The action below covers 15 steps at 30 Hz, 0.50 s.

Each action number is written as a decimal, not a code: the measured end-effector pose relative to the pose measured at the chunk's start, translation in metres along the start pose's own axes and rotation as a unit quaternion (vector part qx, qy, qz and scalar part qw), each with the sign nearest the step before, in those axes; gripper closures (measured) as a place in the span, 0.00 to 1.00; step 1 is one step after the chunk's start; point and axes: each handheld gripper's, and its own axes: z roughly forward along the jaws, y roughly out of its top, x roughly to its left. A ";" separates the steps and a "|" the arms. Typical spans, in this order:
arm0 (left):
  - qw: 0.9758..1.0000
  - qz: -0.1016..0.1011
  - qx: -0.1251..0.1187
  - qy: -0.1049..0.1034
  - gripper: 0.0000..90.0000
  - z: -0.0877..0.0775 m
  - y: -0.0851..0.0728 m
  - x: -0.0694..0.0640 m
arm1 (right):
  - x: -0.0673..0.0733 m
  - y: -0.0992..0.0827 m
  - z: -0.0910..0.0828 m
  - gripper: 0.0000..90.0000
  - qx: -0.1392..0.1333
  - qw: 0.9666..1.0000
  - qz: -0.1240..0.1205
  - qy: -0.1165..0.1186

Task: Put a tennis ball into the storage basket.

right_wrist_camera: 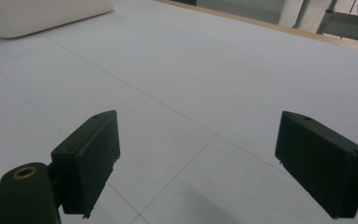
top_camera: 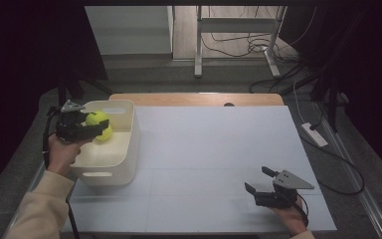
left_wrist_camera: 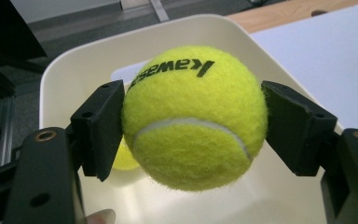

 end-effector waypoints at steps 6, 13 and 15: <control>1.000 -0.005 0.013 0.004 0.29 0.004 -0.003 0.001 | 0.000 0.000 0.000 0.15 0.001 1.000 0.000 0.000; 1.000 -0.006 0.012 0.007 0.29 0.003 -0.002 0.003 | 0.000 0.000 0.000 0.15 0.001 1.000 0.000 -0.001; 1.000 -0.007 0.010 0.008 0.29 0.002 -0.002 0.003 | 0.000 0.000 0.001 0.15 0.000 1.000 0.000 0.001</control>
